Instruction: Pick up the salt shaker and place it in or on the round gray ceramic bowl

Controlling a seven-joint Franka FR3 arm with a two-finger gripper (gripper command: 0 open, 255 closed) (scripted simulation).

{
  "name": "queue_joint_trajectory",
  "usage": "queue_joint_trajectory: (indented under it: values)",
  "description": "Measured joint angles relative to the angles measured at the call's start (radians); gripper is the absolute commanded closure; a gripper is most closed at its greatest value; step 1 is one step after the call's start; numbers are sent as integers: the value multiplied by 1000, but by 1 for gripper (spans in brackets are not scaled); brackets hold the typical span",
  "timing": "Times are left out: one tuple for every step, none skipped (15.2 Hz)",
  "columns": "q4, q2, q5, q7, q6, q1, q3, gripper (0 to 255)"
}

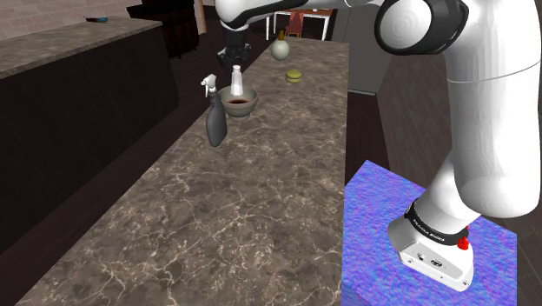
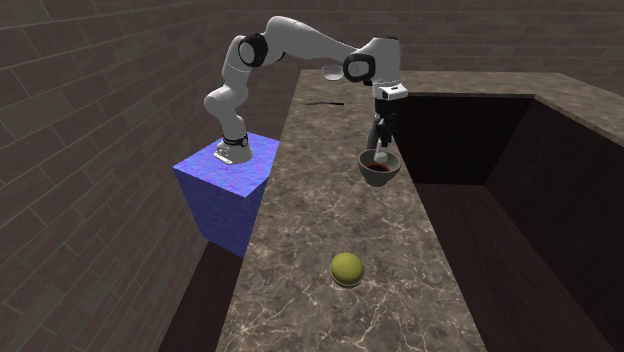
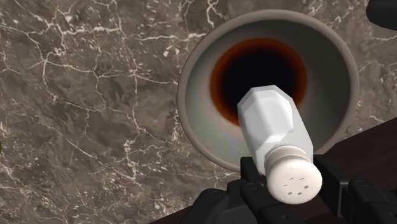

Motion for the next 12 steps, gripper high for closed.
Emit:
queue_joint_trajectory:
  values:
    - [0, 1, 0, 0, 1, 0, 0, 255]
    - [0, 1, 0, 0, 1, 0, 0, 255]
    - [-1, 1, 0, 0, 2, 0, 0, 255]
    - [-1, 1, 0, 0, 2, 0, 0, 255]
    - [-1, 1, 0, 0, 2, 0, 0, 0]
    - [-1, 1, 0, 0, 2, 0, 0, 0]
    - [-1, 1, 0, 0, 2, 0, 0, 0]
    - [-1, 1, 0, 0, 2, 0, 0, 0]
    - [-1, 1, 0, 0, 2, 0, 0, 0]
    - [-1, 1, 0, 0, 2, 0, 0, 0]
    - [-1, 1, 0, 0, 2, 0, 0, 0]
    - [8, -5, 0, -1, -12, 0, 0, 0]
